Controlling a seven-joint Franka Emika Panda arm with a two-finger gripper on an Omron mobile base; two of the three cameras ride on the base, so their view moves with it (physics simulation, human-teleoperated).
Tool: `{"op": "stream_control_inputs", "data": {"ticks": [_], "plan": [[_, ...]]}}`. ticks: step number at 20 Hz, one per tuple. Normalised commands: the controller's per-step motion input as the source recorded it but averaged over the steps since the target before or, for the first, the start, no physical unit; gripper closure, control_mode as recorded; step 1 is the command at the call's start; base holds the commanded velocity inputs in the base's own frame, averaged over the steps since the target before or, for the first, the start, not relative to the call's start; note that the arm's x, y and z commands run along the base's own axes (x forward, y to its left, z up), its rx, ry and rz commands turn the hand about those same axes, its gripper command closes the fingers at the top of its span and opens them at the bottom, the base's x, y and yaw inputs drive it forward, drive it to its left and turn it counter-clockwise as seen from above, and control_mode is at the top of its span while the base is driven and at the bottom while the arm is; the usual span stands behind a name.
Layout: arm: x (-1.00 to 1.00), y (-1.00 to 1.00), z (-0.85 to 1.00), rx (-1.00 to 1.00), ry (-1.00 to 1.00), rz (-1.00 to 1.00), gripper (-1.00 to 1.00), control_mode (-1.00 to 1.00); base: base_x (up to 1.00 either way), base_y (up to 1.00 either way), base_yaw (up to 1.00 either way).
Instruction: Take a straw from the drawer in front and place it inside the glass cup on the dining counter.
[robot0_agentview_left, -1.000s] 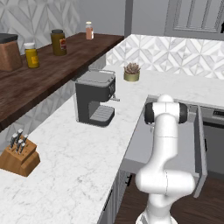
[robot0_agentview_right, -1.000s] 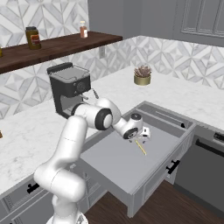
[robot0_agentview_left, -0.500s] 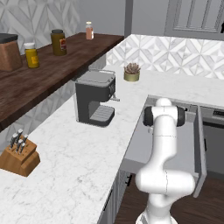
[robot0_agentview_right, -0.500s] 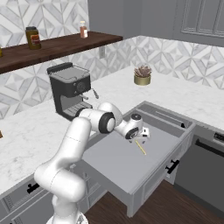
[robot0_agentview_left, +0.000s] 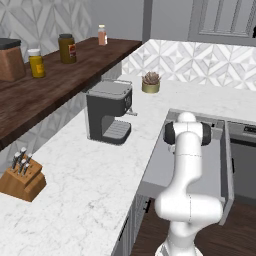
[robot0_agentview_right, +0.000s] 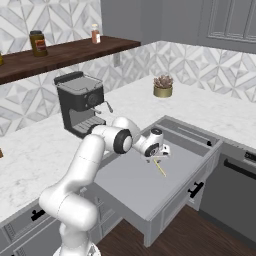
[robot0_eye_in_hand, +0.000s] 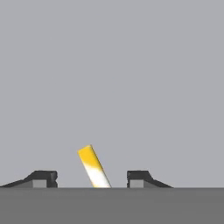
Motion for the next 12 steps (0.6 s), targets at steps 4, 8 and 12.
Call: {"op": "stream_control_inputs", "data": {"ticks": [4,8,12], "plan": [[0.0,0.0,-0.15,0.0,0.0,0.0,1.0,-1.0,0.0,0.0,0.0],[0.0,-0.03,-0.05,0.0,0.0,0.0,1.0,-1.0,0.0,0.0,0.0],[0.0,-0.11,0.0,0.0,0.0,0.0,1.0,-1.0,0.0,0.0,0.0]]}}
